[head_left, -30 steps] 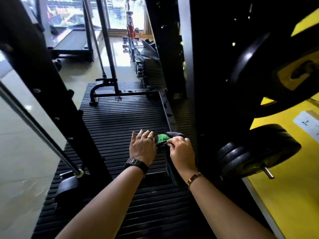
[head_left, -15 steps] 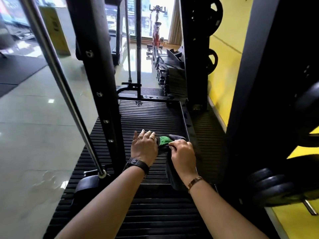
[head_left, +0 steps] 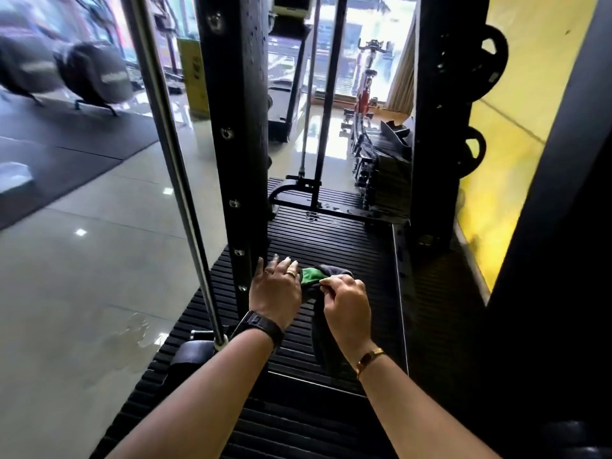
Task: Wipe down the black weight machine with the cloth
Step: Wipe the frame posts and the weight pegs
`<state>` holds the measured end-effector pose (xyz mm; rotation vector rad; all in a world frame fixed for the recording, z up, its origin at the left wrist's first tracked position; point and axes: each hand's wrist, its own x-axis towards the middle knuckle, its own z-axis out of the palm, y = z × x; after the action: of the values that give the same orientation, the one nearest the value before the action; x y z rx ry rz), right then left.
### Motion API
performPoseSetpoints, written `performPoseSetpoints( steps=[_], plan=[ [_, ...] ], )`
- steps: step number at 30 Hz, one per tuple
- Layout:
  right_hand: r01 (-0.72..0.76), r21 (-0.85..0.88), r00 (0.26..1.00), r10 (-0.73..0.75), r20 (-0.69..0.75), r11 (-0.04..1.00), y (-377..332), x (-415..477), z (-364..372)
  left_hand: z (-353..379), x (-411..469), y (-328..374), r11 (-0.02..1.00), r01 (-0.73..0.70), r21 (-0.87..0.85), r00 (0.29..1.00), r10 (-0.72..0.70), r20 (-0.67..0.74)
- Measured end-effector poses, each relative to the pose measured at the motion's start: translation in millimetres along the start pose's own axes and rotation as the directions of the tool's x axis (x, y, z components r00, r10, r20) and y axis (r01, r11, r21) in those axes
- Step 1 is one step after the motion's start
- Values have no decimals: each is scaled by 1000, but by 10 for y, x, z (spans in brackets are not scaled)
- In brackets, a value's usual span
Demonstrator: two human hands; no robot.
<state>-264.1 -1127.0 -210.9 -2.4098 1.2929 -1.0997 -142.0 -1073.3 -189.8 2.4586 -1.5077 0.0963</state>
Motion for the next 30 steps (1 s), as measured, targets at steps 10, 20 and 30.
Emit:
performPoseSetpoints(
  steps=[10, 20, 30],
  plan=[
    [108, 259, 992, -121, 34, 960, 39, 827, -119, -536, 311, 268, 982, 129, 141, 983, -107, -151],
    [321, 581, 939, -171, -299, 747, -539, 1706, -838, -1771, 621, 474, 963, 210, 171, 708, -29, -706],
    [439, 766, 872, -16, -490, 470, -1356, 2335, -1581, -2993, 793, 472, 945, 211, 250, 429, 140, -892]
  ],
)
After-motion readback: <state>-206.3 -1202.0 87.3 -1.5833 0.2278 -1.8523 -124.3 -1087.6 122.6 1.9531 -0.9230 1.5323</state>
